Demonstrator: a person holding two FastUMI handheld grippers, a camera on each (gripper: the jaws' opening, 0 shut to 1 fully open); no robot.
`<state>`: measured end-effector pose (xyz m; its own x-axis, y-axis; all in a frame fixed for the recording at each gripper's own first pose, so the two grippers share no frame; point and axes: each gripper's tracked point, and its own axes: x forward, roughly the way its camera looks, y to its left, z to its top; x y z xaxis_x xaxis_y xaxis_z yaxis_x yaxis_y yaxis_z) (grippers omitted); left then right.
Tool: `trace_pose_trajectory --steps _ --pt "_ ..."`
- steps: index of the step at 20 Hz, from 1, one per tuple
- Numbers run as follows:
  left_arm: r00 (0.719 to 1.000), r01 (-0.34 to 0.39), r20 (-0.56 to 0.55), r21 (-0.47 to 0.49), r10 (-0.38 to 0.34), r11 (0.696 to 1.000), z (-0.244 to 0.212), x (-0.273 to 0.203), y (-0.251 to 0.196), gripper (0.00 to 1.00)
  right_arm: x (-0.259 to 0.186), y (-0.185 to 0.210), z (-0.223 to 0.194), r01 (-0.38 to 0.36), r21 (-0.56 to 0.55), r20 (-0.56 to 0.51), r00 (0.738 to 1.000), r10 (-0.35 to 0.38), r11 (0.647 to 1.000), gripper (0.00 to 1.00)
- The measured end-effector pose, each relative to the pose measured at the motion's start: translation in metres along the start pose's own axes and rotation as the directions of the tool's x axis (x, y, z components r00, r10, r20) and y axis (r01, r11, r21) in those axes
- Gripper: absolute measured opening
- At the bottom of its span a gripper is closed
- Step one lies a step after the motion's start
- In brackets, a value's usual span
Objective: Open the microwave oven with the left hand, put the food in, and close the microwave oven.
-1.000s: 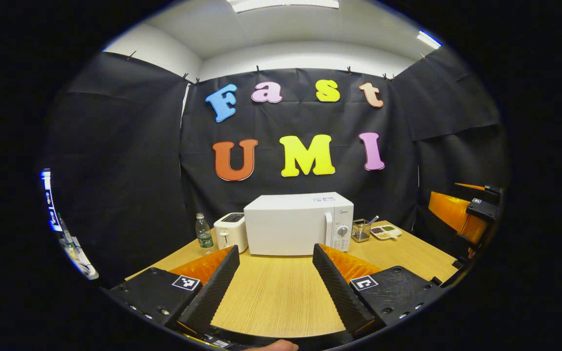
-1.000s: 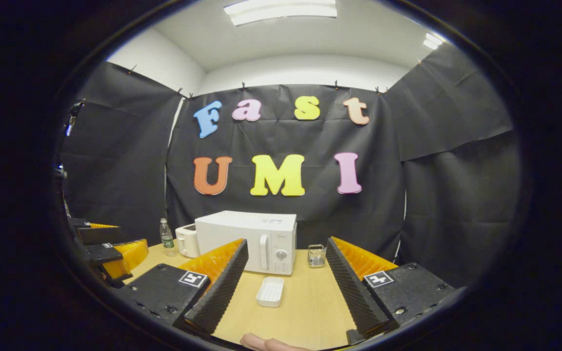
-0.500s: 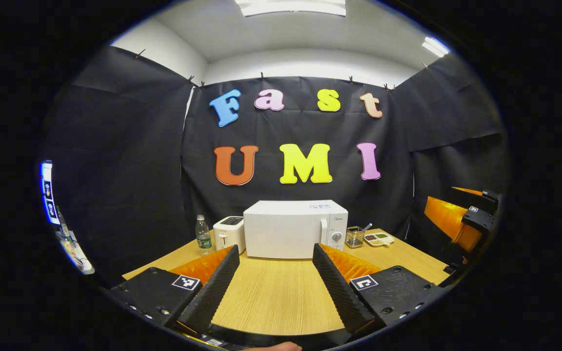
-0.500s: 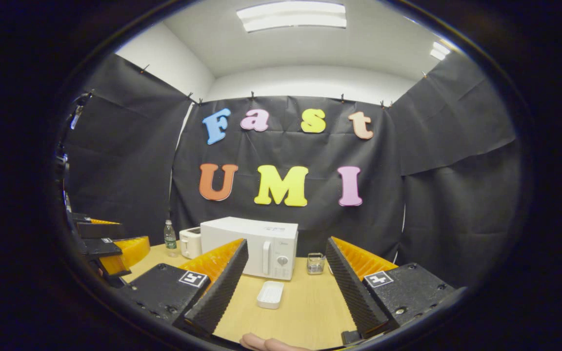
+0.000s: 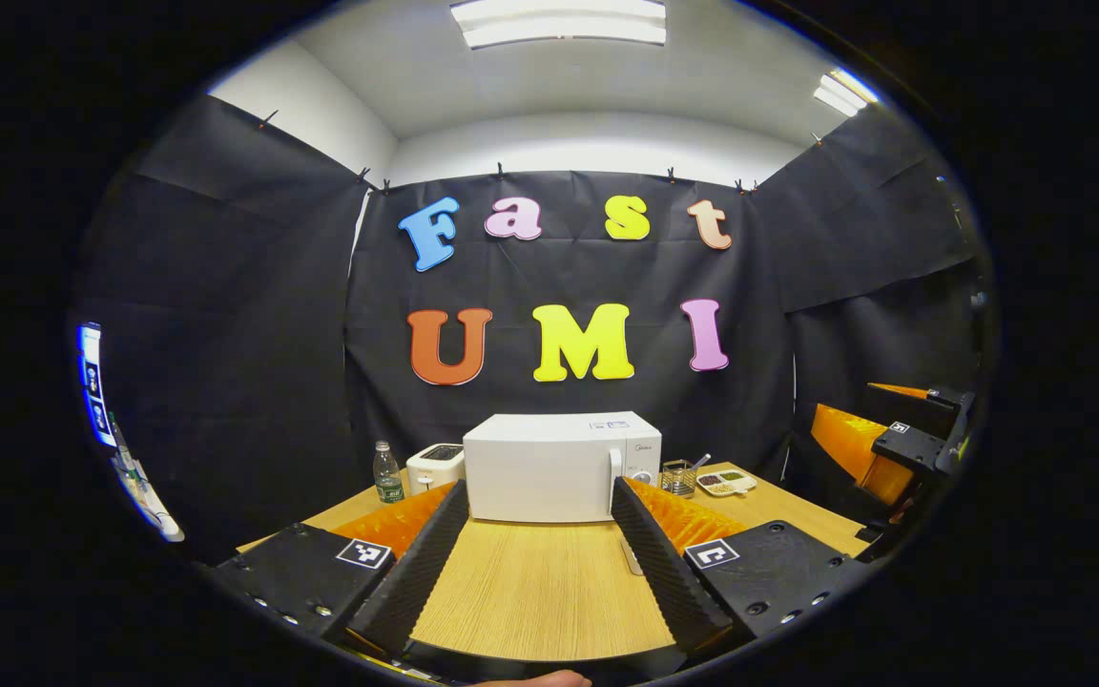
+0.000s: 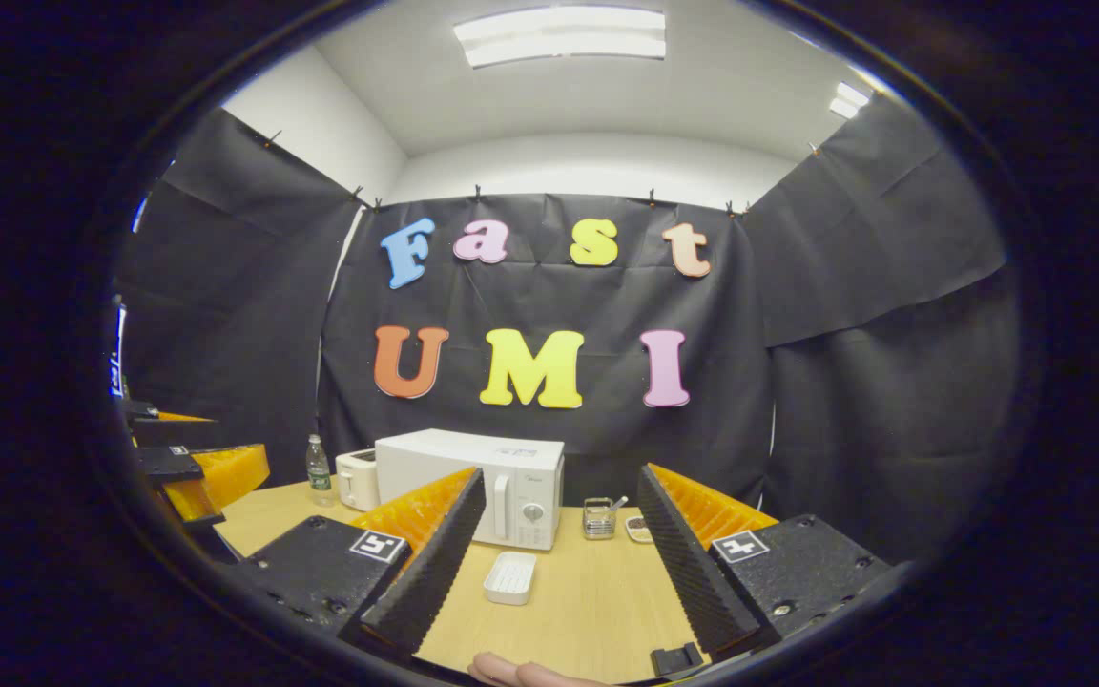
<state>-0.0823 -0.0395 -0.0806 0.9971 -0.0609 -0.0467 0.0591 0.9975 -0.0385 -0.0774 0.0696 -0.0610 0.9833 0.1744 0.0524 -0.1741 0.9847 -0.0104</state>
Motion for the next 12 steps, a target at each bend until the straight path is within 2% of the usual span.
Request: trace_pose_trajectory --steps 2,3,4,5,6,12 --pt "1.0 0.002 0.001 -0.001 -0.002 1.0 0.0007 -0.0002 0.0005 0.96 0.0016 0.0021 0.0003 -0.004 0.001 -0.001 1.0 0.004 1.0 1.0" --pt "1.0 0.002 0.0 0.001 -0.002 1.0 0.0008 0.0006 0.0004 0.96 0.0015 0.0027 -0.0006 -0.004 -0.002 -0.004 1.0 0.004 1.0 0.95" --pt "1.0 0.001 -0.001 0.001 -0.001 1.0 0.0002 -0.0004 0.0008 0.96 0.0021 0.0033 -0.0004 -0.004 -0.004 -0.003 1.0 0.004 1.0 0.95" --pt "1.0 0.002 -0.001 0.0 -0.002 1.0 0.0001 0.0 0.0013 0.87 0.004 0.0038 0.0004 -0.005 -0.005 -0.001 1.0 0.005 1.0 1.0" --pt "1.0 0.004 -0.002 0.0 -0.004 1.0 -0.0005 -0.0004 0.0009 0.96 0.0032 0.0046 0.0009 -0.005 -0.005 0.0 1.0 0.005 1.0 1.0" --pt "1.0 0.001 -0.002 0.003 -0.001 1.0 -0.0006 -0.0023 0.0028 0.96 0.0049 0.008 -0.0039 -0.013 0.001 -0.006 1.0 0.013 1.0 1.0"
